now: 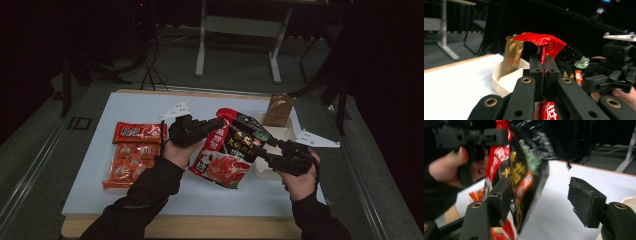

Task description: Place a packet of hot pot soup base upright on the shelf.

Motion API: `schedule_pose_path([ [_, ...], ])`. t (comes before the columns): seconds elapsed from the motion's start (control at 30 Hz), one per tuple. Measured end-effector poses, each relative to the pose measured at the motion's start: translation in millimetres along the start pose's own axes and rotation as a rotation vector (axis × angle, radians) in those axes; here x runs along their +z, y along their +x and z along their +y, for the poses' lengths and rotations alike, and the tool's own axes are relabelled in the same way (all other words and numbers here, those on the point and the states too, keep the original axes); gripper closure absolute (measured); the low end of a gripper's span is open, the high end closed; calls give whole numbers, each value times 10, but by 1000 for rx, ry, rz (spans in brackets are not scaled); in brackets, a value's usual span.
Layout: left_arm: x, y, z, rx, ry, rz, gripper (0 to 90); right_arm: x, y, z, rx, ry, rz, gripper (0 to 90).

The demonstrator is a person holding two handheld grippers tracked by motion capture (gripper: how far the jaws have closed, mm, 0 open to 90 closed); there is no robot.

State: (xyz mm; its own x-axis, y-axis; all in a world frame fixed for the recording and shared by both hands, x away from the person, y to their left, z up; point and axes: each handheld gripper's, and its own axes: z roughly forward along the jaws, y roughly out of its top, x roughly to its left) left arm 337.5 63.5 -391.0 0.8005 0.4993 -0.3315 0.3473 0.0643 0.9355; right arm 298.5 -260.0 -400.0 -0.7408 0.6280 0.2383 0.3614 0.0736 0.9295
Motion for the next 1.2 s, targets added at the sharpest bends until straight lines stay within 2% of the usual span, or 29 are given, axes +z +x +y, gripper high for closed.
schedule_pose_path([
  [0.07,0,-13,-3,3,-9,1,885,0,0,0,0,0,0,363],
  [0.1,-6,-23,-14,-5,-23,-16,885,-27,11,41,2,-26,20,488],
  [0.17,-2,-27,-32,-11,-32,-20,884,-36,21,65,4,-40,39,551],
  [0.23,3,-20,-38,-19,-26,-35,884,-35,26,74,8,-47,48,557],
  [0.27,22,-24,-64,-4,-21,-37,884,-24,40,97,14,-45,55,644],
  [0.33,28,-1,-102,-25,-32,-51,883,-21,59,116,9,-50,49,714],
  [0.4,19,32,-131,-19,-36,-60,881,-26,86,137,-12,-41,37,741],
  [0.43,14,37,-145,-26,-43,-63,881,-28,109,151,-35,-35,34,750],
  [0.5,2,82,-170,-52,-52,-101,875,-30,140,175,-47,-29,32,759],
  [0.6,-16,88,-181,-58,-54,-115,853,-40,171,223,-68,-17,27,767],
  [0.67,-16,88,-181,-58,-54,-115,843,-46,179,237,-77,-16,25,767],
  [0.7,-26,80,-175,-44,-47,-128,843,-46,179,237,-77,-16,25,768],
  [0.8,-29,67,-154,-28,-23,-155,745,-99,216,311,-102,-11,35,770],
  [0.93,-19,16,-132,11,15,-146,589,-145,244,358,-135,-9,24,769],
  [0.97,-24,2,-130,16,15,-143,588,-154,238,365,-133,-12,27,770],
  [1.03,-38,-15,-122,32,27,-139,491,-169,215,383,-131,-9,19,770],
  [1.07,-52,-22,-119,37,22,-140,474,-178,196,388,-122,-11,28,770],
  [1.1,-68,-32,-116,40,20,-132,448,-186,187,396,-116,-11,29,770],
  [1.13,-83,-35,-112,41,19,-121,380,-195,176,405,-120,-11,26,770],
  [1.2,-118,-32,-112,21,19,-118,323,-211,158,425,-122,-14,27,770],
])
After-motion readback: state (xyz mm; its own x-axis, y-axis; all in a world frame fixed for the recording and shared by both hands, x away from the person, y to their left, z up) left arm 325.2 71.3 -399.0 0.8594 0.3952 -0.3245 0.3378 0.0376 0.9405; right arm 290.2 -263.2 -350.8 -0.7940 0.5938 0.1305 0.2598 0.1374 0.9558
